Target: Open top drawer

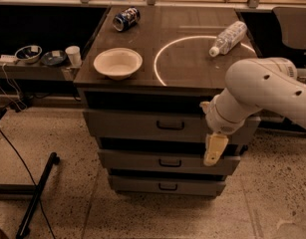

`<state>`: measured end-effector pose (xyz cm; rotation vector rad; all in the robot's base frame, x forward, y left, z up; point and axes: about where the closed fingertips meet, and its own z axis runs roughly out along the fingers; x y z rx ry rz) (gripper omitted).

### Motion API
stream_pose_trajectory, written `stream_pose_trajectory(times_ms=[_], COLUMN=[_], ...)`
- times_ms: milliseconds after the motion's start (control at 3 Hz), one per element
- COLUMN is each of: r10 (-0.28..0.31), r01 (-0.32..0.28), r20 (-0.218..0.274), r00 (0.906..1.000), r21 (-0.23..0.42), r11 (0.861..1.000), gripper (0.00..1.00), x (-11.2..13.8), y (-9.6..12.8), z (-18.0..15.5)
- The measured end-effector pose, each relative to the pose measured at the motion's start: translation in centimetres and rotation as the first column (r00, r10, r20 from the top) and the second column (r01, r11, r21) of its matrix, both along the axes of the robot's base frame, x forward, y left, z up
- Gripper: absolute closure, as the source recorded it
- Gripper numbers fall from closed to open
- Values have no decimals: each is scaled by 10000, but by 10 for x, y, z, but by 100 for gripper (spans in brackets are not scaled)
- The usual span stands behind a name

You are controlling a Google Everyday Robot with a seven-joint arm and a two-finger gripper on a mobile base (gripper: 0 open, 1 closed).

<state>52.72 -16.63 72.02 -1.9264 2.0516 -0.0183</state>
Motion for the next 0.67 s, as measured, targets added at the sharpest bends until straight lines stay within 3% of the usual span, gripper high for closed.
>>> stream_pose_trajectory(times_ms=[667], r10=[-70], r01=[78], r20=[-331], r00=[9994], r21=[255], r11=[9996], gripper=[0], x=[25], y=[-3], z=[-40])
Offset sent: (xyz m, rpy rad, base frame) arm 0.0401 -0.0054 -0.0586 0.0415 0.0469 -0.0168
